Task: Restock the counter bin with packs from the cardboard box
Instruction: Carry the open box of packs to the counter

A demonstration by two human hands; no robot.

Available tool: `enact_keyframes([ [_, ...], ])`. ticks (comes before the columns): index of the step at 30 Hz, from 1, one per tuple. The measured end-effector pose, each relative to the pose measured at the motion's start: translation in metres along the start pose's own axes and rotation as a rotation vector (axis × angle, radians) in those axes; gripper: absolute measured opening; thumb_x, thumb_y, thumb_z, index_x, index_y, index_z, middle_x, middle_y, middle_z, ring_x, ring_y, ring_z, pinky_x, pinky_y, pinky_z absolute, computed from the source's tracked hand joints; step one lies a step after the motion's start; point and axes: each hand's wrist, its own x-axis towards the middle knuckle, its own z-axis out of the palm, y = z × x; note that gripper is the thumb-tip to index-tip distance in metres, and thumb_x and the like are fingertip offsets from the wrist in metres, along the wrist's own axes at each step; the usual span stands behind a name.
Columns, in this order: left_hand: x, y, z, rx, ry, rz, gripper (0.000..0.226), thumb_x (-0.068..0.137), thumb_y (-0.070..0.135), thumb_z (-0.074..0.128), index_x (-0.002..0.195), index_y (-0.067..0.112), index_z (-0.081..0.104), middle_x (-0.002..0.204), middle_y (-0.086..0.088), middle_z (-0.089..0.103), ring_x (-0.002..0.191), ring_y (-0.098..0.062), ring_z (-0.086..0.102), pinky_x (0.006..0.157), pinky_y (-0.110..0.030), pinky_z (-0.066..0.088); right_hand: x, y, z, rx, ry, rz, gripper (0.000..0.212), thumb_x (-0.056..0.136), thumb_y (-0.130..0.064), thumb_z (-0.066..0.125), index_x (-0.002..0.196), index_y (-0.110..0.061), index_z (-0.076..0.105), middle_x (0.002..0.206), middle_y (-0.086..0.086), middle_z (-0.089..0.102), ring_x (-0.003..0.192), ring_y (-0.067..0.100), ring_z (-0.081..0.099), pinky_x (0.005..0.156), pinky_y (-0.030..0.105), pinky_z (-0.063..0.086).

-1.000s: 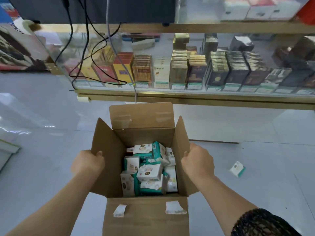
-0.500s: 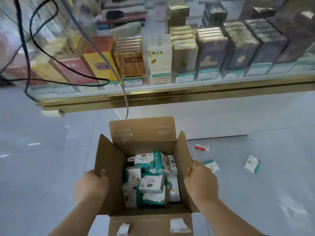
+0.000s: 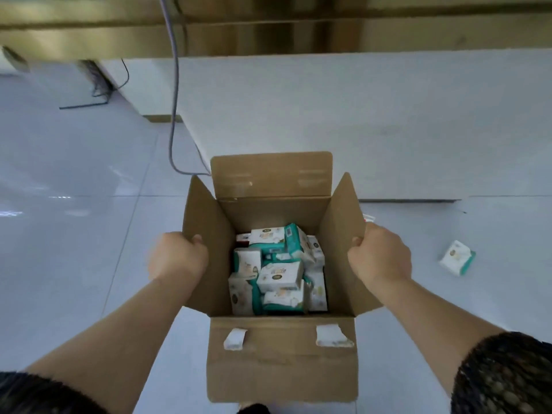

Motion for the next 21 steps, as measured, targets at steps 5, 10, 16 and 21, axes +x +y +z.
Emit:
enact_keyframes([
  [5,0.011,0.01,0.0,0.005,0.019,0.011,0.031,0.096,0.031,0.049,0.1,0.002,0.061,0.092,-0.017,0.063,0.089,-0.038,0.062,0.083,-0.044,0.055,0.017,0.001,0.0,0.05,0.025,-0.01,0.005,0.09,-0.012,0.052,0.089,-0.011,0.056,0.085,0.008,0.061,0.077,0.027,0.056,0.061,0.029,0.038],
  [10,0.009,0.006,0.003,0.043,0.034,0.016,0.028,0.097,0.03,0.047,0.09,0.005,0.055,0.078,-0.011,0.057,0.076,-0.031,0.057,0.07,-0.036,0.051,0.014,0.003,0.002,0.027,0.047,-0.012,0.008,0.091,-0.013,0.052,0.085,-0.012,0.048,0.08,0.006,0.055,0.079,0.027,0.057,0.063,0.03,0.038],
  [16,0.01,-0.004,0.003,0.054,0.02,0.016,0.029,0.097,0.03,0.047,0.097,0.004,0.059,0.069,-0.004,0.052,0.068,-0.026,0.052,0.059,-0.03,0.04,0.013,0.014,0.005,0.038,0.042,-0.002,0.014,0.092,-0.013,0.051,0.08,-0.013,0.044,0.067,0.001,0.046,0.065,0.021,0.048,0.053,0.027,0.032],
  [21,0.006,-0.019,-0.003,-0.036,0.186,0.027,0.072,0.091,0.017,0.059,0.147,0.018,0.014,0.109,-0.016,0.057,0.086,-0.037,0.057,0.064,-0.038,0.039,0.016,0.034,0.008,0.101,0.079,0.037,0.047,0.093,-0.022,0.055,0.133,-0.01,0.034,0.094,0.012,0.063,0.086,0.036,0.062,0.07,0.038,0.048],
])
